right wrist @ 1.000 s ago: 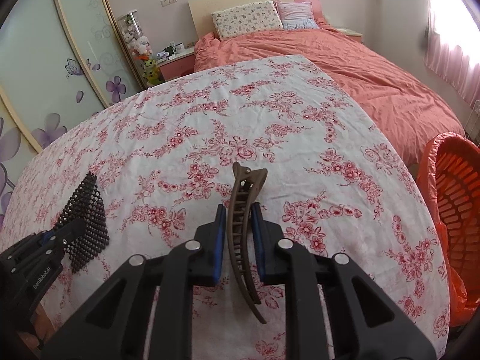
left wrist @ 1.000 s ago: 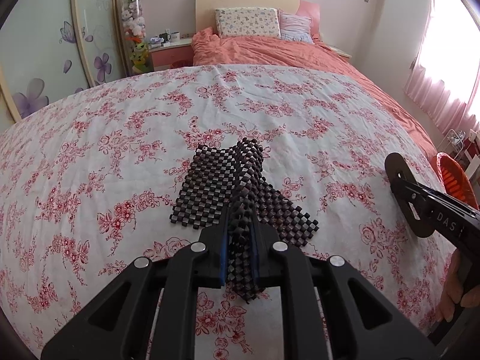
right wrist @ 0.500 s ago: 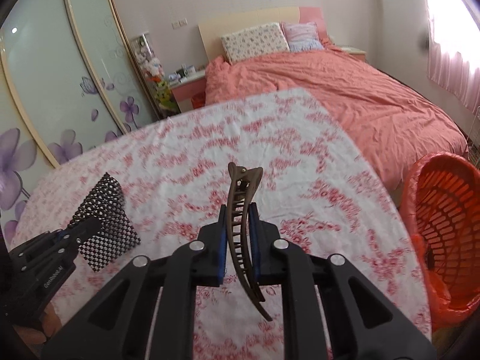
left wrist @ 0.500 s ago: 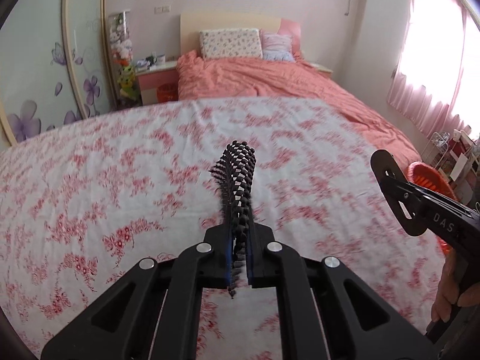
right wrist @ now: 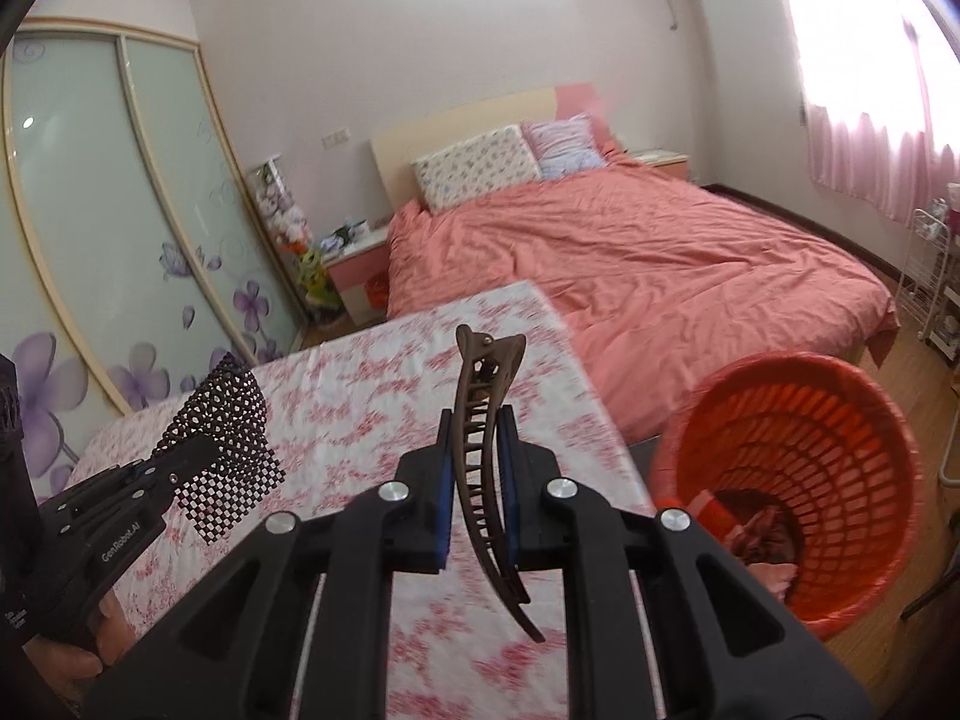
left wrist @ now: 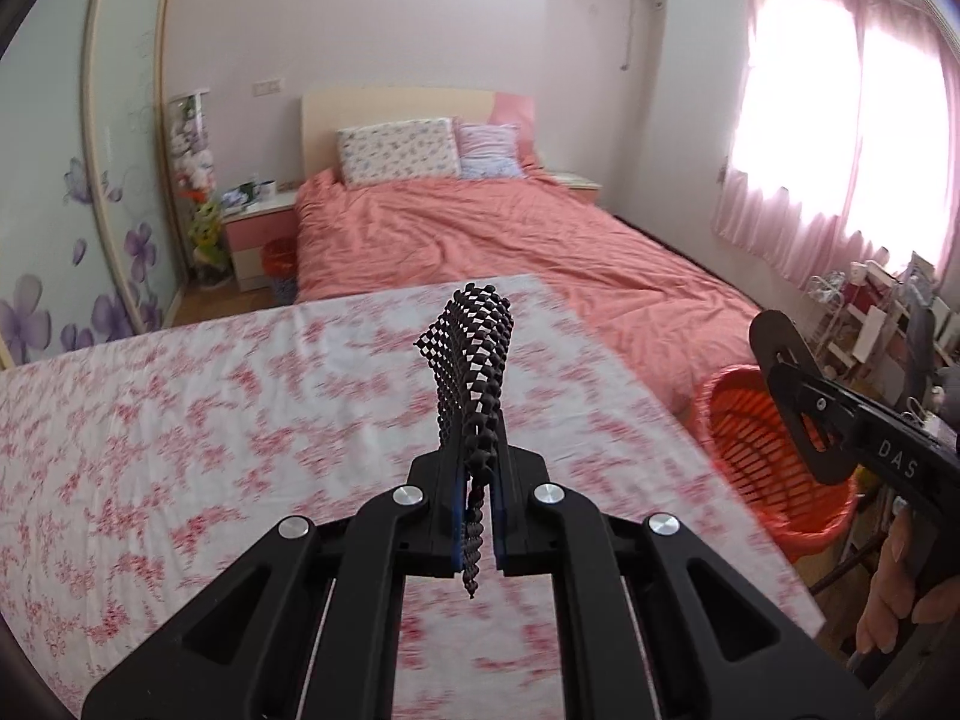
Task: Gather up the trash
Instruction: 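Carry clip with right tool into basket while left tool drops the mesh pad there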
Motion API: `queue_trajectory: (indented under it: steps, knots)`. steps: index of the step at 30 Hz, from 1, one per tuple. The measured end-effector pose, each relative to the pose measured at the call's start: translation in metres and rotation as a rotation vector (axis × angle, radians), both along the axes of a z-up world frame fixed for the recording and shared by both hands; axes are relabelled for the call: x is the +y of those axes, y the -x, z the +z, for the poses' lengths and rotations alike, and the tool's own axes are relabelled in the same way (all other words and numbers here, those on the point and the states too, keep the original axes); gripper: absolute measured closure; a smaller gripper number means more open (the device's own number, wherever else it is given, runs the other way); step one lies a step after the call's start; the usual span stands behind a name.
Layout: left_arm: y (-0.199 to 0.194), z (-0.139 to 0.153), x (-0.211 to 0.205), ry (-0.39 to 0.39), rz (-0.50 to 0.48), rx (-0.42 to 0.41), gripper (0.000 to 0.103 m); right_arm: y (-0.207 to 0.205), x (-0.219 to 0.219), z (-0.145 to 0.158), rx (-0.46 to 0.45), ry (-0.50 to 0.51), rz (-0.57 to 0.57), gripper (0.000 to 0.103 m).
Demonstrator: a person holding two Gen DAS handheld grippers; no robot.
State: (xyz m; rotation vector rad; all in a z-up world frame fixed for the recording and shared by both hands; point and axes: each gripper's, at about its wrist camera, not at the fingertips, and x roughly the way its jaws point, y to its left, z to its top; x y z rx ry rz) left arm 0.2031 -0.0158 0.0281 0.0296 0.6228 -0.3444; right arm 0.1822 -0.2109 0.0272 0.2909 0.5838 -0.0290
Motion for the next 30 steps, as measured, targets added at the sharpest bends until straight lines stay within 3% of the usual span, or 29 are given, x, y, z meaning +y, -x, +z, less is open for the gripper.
queue_trajectory:
  steps: [14,26,29,30]
  knots:
    - [0.007,0.004,-0.117,0.046,-0.222,0.013,0.096,0.048,-0.104,-0.003,-0.006,-0.020,-0.182,0.089]
    - [-0.005,-0.027,-0.221,0.039,-0.394,0.097,0.096,0.046,-0.197,-0.032,0.017,-0.109,-0.283,0.088]
    - [-0.009,-0.039,-0.236,0.018,-0.398,0.124,0.083,0.039,-0.216,-0.038,0.020,-0.128,-0.302,0.083]
    - [-0.010,-0.042,-0.237,0.007,-0.388,0.131,0.071,0.037,-0.223,-0.041,0.022,-0.138,-0.306,0.078]
